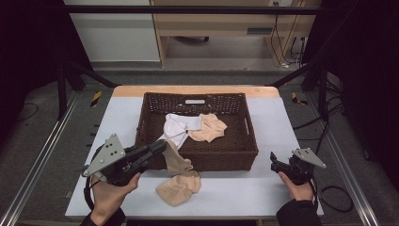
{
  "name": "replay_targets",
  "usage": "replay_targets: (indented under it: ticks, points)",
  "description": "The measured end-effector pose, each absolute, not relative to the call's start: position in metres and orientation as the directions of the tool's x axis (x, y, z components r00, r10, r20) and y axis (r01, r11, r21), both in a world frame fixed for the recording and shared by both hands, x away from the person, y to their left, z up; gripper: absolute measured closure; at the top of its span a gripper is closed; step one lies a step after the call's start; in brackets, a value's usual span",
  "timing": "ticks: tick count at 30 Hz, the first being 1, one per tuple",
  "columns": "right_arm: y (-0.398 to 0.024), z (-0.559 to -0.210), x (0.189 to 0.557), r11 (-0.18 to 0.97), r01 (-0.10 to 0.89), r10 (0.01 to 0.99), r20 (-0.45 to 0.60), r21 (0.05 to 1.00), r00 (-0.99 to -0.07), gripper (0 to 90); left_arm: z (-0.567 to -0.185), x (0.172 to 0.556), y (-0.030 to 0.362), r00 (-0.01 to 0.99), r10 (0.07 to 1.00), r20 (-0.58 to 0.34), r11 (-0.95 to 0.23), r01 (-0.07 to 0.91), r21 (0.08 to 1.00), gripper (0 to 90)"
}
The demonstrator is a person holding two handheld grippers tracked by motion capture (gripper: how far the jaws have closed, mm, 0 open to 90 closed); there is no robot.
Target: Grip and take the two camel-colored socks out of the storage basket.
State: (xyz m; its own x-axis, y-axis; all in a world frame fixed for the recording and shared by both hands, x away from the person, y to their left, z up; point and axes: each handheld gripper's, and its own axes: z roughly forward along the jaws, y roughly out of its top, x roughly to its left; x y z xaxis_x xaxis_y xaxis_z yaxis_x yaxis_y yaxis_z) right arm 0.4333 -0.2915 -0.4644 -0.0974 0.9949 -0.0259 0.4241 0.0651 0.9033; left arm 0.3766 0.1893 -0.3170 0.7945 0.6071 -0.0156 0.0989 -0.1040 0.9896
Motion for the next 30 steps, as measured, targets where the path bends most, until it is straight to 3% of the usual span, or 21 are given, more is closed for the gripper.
replay_targets:
  ticks: [13, 30]
  points:
    - [-0.292, -0.464, 0.433, 0.058, 0.422, 0.995, -0.017, 0.905, -0.099, 6.3, -0.376, 0.385, 0.179, 0.797, 0.595, -0.106, -0.170, 0.253, 0.952, 87.1]
    - [-0.290, -0.464, 0.432, 0.072, 0.427, 0.994, -0.027, 0.902, -0.110, 6.3, -0.444, 0.403, 0.166, 0.760, 0.644, -0.086, -0.351, 0.395, 0.849, 85.9]
